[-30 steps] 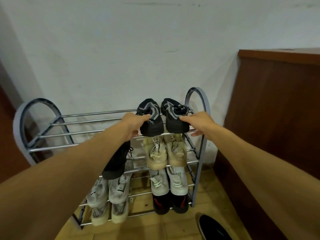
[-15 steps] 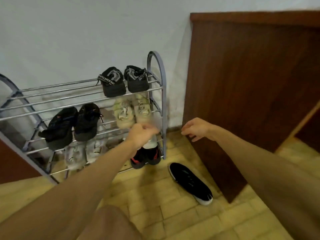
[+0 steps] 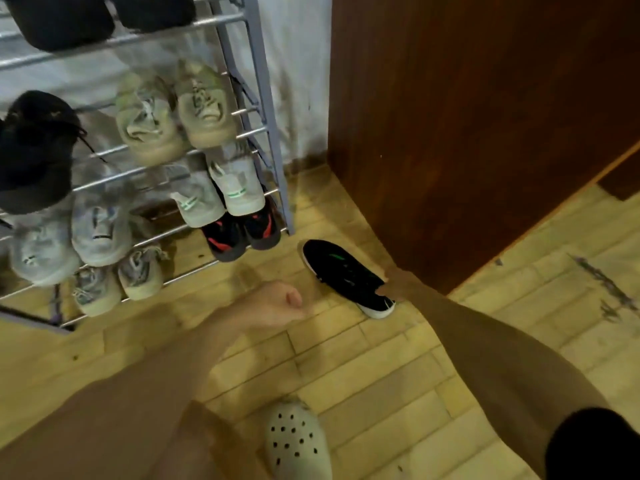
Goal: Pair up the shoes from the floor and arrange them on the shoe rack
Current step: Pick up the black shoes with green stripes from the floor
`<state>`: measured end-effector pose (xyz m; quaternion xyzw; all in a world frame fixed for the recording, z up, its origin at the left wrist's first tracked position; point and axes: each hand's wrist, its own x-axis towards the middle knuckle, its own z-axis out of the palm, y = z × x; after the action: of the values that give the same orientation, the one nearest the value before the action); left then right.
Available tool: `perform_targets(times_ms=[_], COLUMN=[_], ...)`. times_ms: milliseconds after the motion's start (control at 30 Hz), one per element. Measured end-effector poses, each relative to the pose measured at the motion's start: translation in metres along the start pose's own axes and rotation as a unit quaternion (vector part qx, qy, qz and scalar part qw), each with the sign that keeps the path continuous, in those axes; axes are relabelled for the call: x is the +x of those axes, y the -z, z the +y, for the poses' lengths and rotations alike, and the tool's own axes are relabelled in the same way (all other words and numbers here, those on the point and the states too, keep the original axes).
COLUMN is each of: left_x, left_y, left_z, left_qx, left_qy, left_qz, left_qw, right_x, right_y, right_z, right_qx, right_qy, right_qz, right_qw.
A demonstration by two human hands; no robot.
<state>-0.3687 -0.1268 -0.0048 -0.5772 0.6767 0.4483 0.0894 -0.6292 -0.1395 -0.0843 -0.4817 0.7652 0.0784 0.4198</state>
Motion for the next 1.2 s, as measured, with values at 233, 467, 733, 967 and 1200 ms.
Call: perform_targets(times_ms=[233, 467, 733, 967, 1200], left_x=[0.027, 0.03, -0.005, -0.06, -0.137], left_y=[0.002, 0.0, -0.001, 0.0, 0.028], left_z=[-0.04, -0.042, -0.043, -0.016, 0.0], left_qx=[-0.032, -0.068, -0.072, -0.134, -0.282], left_qy=[0.049, 0.035, 0.066, 0.108, 0.108], left_qz=[-0.012, -0.009, 0.011, 0.035, 0.138], left_qw=[0.998, 0.997, 0.995, 0.984, 0.943], right_x=[0.062, 0.059, 0.017, -0.062, -0.153], right_y=[-0.046, -0.072, -0.089, -0.068, -0.024], right_z=[0.011, 0.004, -0.006, -0.034, -0.11], right_qx=[0.029, 0.073, 0.354, 0.423, 0.334], right_qy=[-0.024, -0.082, -0.113, -0.013, 0.143], right_qz=[0.031, -0.015, -0.095, -0.139, -0.141], right_qw=[0.999, 0.994, 0.924, 0.895, 0.921])
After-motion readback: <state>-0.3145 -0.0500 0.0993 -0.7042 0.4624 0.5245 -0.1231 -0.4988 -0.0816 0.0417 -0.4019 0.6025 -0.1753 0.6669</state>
